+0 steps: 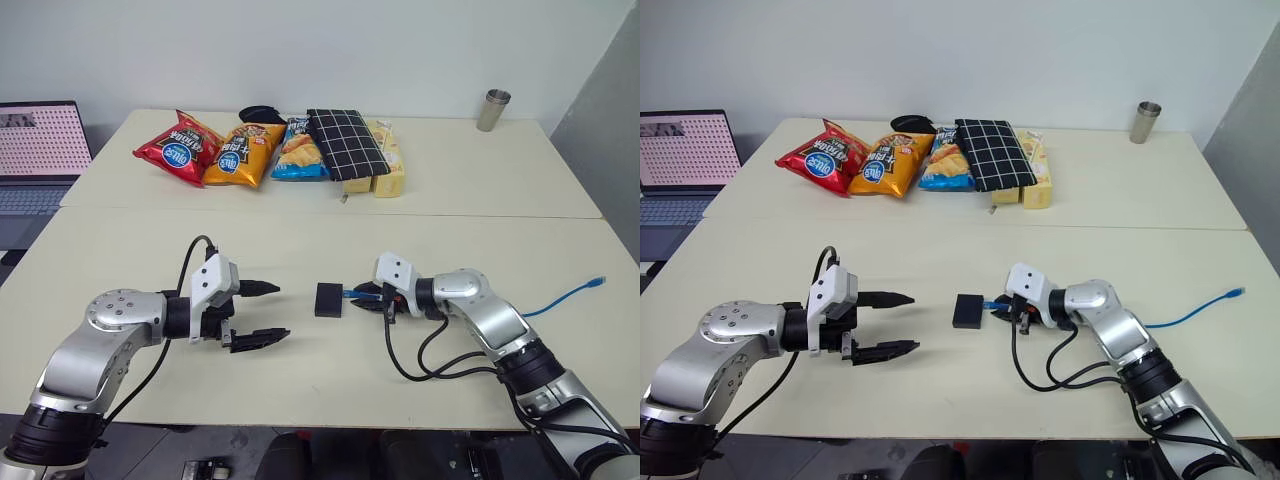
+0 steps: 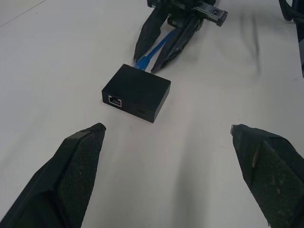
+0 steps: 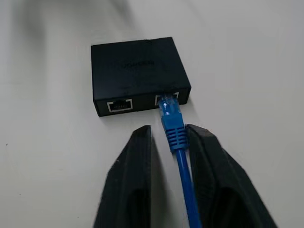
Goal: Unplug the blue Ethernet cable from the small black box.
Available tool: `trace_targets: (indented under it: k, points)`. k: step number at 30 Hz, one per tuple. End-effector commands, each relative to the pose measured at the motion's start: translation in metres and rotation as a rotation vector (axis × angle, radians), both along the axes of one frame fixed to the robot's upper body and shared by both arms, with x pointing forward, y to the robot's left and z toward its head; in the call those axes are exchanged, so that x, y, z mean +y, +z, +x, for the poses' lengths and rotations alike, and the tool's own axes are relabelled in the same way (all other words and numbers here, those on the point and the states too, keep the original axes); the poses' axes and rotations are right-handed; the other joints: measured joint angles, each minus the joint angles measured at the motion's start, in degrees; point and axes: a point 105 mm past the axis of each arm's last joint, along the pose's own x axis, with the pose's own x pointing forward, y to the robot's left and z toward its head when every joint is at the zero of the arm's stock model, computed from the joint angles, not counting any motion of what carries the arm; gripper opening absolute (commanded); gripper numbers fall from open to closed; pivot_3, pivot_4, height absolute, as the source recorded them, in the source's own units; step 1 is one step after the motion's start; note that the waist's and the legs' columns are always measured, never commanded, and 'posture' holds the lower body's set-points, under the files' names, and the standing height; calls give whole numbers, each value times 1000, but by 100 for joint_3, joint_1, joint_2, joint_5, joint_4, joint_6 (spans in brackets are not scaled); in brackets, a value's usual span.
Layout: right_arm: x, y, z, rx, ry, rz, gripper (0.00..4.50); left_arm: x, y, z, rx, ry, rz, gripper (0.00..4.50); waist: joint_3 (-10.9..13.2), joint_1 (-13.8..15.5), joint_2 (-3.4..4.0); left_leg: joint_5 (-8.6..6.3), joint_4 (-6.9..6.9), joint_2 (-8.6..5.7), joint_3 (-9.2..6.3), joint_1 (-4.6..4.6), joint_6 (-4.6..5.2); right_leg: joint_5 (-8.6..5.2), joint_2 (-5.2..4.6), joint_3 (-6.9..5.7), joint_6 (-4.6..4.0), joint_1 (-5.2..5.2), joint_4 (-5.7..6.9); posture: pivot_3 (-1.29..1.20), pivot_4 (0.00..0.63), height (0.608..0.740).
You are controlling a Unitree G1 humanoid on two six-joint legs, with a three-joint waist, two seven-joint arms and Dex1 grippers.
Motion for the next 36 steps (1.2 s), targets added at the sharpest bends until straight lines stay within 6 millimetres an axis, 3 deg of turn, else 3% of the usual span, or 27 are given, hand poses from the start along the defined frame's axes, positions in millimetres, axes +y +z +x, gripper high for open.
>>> trace_targets:
  k: [1, 8, 14, 18, 28, 36]
  points:
    - [0, 13, 2, -75, 37, -19, 170, -3, 3, 1, -23, -20, -7, 4500, 0, 0, 0, 0, 0, 0, 0, 0, 0, 0, 0, 0, 0, 0, 0, 0, 150, 740]
    - [0, 39, -4, -282, 105, -48, 131, -1, 3, 12, 3, 60, -81, 4500, 0, -1, 0, 0, 0, 0, 0, -1, 1, 0, 0, -1, 0, -2, 1, 0, 150, 740]
    - [6, 74, -7, -698, 187, -123, 129, -4, 12, 27, 104, 180, -274, 4500, 0, 1, -1, 0, 2, 0, 1, -5, 0, 0, 0, 1, 0, -6, 3, 0, 150, 740]
    - [14, 94, -12, -957, 260, -130, 128, -21, 25, 32, 194, 180, -438, 4500, 0, 6, -1, 1, 3, 0, 0, -4, -2, 0, -1, -1, 0, -6, 5, 0, 150, 740]
    - [22, 107, -17, -1104, 296, -82, 126, -44, 32, 32, 241, 114, -529, 4500, -1, -4, -2, 2, 5, 2, 4, -3, -4, 0, -1, 1, 0, -4, 4, 0, 150, 740]
    - [20, 106, -17, -1118, 293, -80, 126, -42, 38, 28, 267, 76, -565, 2752, -1, -7, -2, 3, 5, 2, 4, -3, -5, 0, -1, 2, 0, -4, 4, 0, 150, 740]
